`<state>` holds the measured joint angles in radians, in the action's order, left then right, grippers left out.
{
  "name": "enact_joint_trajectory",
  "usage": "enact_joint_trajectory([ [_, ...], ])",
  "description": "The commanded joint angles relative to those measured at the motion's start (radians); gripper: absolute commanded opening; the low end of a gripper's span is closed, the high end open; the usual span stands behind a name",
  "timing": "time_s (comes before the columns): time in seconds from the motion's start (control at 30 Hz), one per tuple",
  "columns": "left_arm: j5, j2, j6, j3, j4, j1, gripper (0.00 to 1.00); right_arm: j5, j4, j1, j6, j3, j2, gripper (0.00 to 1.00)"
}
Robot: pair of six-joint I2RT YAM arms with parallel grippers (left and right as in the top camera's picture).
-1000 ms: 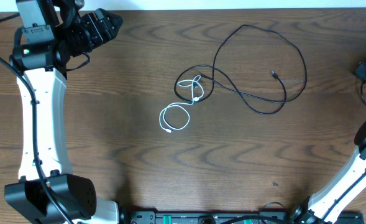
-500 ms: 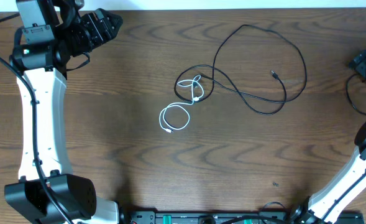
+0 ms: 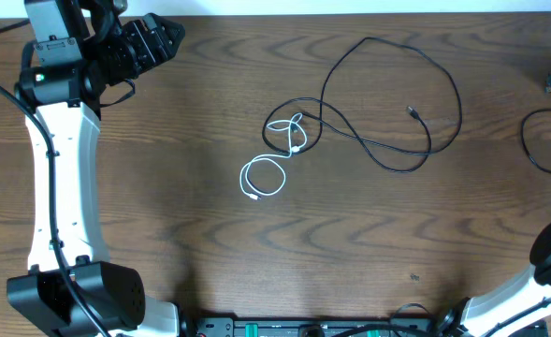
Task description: Untangle cables
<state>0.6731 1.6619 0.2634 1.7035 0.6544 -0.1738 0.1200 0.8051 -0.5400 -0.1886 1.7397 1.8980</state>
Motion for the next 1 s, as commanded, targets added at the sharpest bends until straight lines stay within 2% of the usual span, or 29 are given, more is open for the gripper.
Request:
enact_joint_trajectory([
  [0.0, -0.013, 0.005, -0.057, 0.002, 0.000, 0.004, 0.74, 0.013, 0.064, 0.006, 0.069, 0.002, -0.015, 0.99],
  [0.2, -0.132, 0.005, -0.139, 0.002, 0.022, 0.058, 0.74, 0.024, 0.194, 0.057, 0.166, 0.002, -0.038, 0.99],
  [0.4, -0.264, 0.012, -0.178, 0.002, 0.051, 0.189, 0.74, 0.154, 0.256, 0.168, 0.228, 0.001, -0.041, 0.99],
  [0.63, -0.264, 0.099, -0.215, 0.002, 0.136, 0.325, 0.74, 0.204, 0.251, 0.306, 0.228, 0.000, -0.041, 0.99],
  [0.73, -0.223, 0.147, -0.307, 0.002, 0.175, 0.361, 0.74, 0.203, 0.251, 0.350, 0.228, 0.000, -0.041, 0.99],
  [0.8, -0.137, 0.177, -0.430, 0.002, 0.193, 0.380, 0.75, 0.200, 0.250, 0.370, 0.228, 0.000, -0.041, 0.99],
  [0.9, -0.043, 0.223, -0.592, 0.002, 0.208, 0.399, 0.81, 0.200, 0.249, 0.385, 0.228, 0.000, -0.041, 0.99],
  [0.97, -0.040, 0.256, -0.662, 0.002, 0.209, 0.409, 0.83, 0.200, 0.249, 0.389, 0.228, -0.001, -0.041, 0.99],
])
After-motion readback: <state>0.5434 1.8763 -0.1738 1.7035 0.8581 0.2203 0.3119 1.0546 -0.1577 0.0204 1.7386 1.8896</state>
